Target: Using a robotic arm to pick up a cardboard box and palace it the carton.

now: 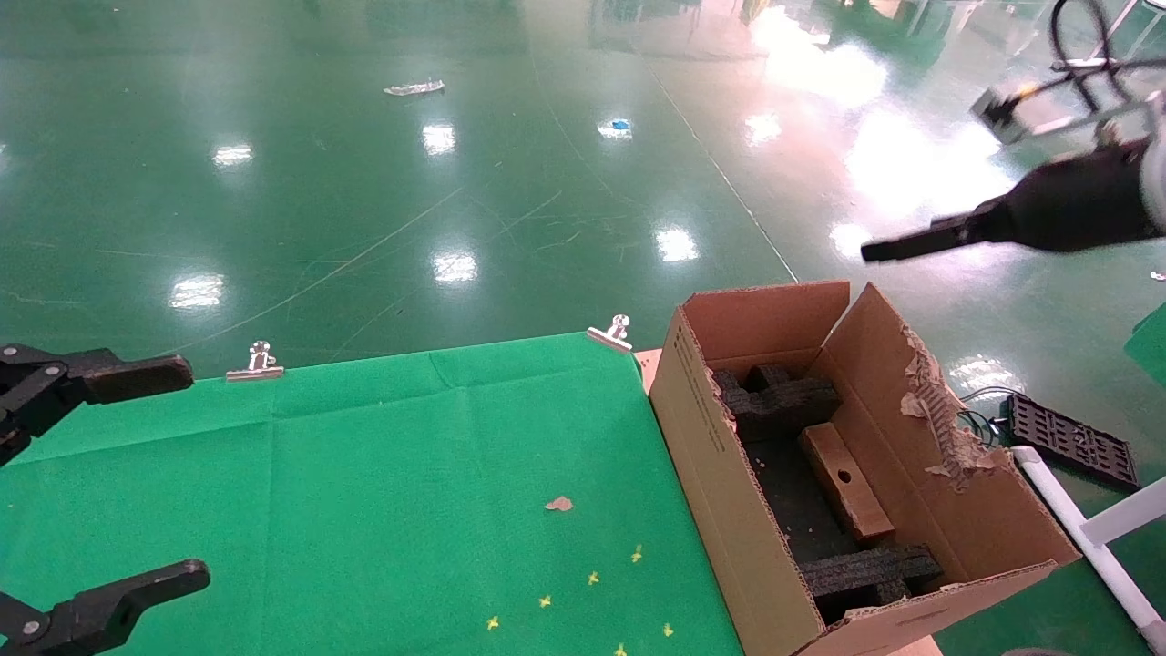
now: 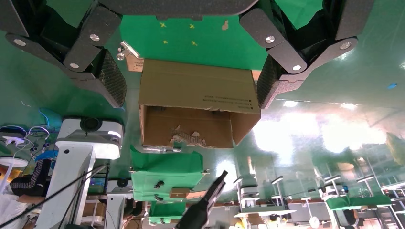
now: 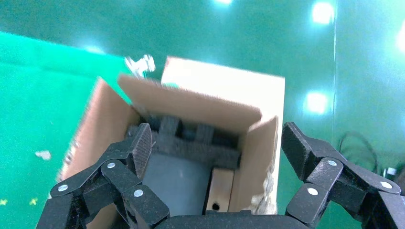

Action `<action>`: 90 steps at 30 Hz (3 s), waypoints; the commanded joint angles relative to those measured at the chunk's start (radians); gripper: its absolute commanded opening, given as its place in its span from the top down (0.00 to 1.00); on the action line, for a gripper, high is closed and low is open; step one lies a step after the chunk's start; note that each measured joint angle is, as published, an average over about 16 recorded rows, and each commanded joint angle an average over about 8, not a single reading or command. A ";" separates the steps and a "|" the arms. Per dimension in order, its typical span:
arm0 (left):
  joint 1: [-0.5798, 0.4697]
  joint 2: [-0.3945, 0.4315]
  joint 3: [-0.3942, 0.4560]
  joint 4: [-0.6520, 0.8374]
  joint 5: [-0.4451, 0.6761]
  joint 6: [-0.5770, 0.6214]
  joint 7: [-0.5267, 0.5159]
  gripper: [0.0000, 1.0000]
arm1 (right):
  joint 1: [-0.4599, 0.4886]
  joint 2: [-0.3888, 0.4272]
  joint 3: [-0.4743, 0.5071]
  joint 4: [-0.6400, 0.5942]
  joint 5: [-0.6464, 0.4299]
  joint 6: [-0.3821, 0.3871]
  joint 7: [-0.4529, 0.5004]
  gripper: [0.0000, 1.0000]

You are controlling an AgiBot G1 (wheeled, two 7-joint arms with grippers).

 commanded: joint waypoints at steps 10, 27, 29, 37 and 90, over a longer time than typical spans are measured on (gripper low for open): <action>0.000 0.000 0.000 0.000 0.000 0.000 0.000 0.00 | 0.042 0.066 0.053 0.145 0.048 0.010 -0.051 0.00; -0.001 0.000 0.001 0.001 -0.001 0.000 0.001 0.00 | -0.248 0.048 0.373 0.343 0.150 -0.063 -0.155 0.00; -0.001 0.000 0.001 0.001 -0.001 0.000 0.001 0.00 | -0.287 0.045 0.414 0.368 0.163 -0.073 -0.169 0.00; -0.001 -0.001 0.002 0.001 -0.001 0.000 0.001 0.00 | -0.438 0.034 0.580 0.467 0.214 -0.113 -0.223 0.00; -0.001 -0.001 0.003 0.002 -0.003 -0.002 0.002 0.00 | -1.110 -0.017 1.312 0.906 0.440 -0.289 -0.459 0.00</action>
